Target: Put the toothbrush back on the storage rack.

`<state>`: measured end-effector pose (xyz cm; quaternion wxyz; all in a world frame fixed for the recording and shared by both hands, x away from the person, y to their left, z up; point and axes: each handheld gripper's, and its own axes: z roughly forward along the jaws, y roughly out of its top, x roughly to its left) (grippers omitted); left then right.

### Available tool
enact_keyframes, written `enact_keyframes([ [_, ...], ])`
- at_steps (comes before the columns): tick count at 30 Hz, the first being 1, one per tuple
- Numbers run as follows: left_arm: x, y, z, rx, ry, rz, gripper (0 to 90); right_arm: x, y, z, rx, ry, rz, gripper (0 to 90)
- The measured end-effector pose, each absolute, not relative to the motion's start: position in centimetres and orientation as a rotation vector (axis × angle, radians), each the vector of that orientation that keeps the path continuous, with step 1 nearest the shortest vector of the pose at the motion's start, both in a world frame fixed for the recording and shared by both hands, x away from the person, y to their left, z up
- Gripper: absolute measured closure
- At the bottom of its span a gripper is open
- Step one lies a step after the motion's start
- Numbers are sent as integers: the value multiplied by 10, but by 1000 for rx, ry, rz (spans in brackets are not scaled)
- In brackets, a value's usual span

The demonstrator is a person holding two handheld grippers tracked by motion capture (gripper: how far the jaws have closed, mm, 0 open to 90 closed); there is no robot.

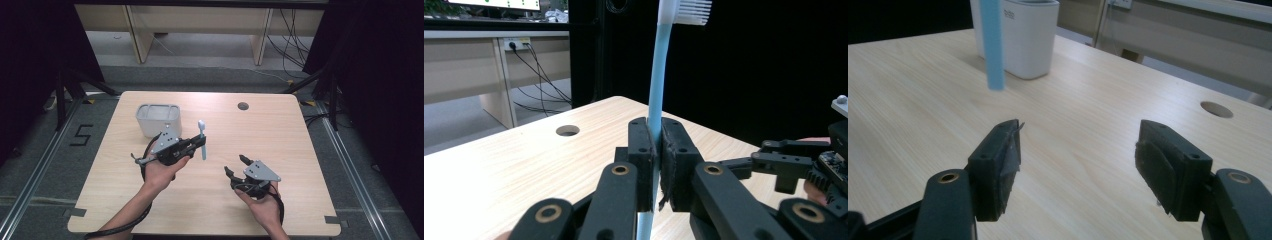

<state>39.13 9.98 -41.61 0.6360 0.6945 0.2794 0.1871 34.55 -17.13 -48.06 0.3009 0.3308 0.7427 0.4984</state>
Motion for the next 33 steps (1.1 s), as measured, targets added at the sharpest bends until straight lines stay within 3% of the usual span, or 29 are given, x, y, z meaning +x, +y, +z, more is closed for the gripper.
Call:
enact_keyframes([
  [14,395,119,-412,1566,662,501,837,344,-202,-497,944,1922,1267,339],
  [33,406,142,-407,1539,699,558,837,341,-197,-504,965,1919,1260,334],
])
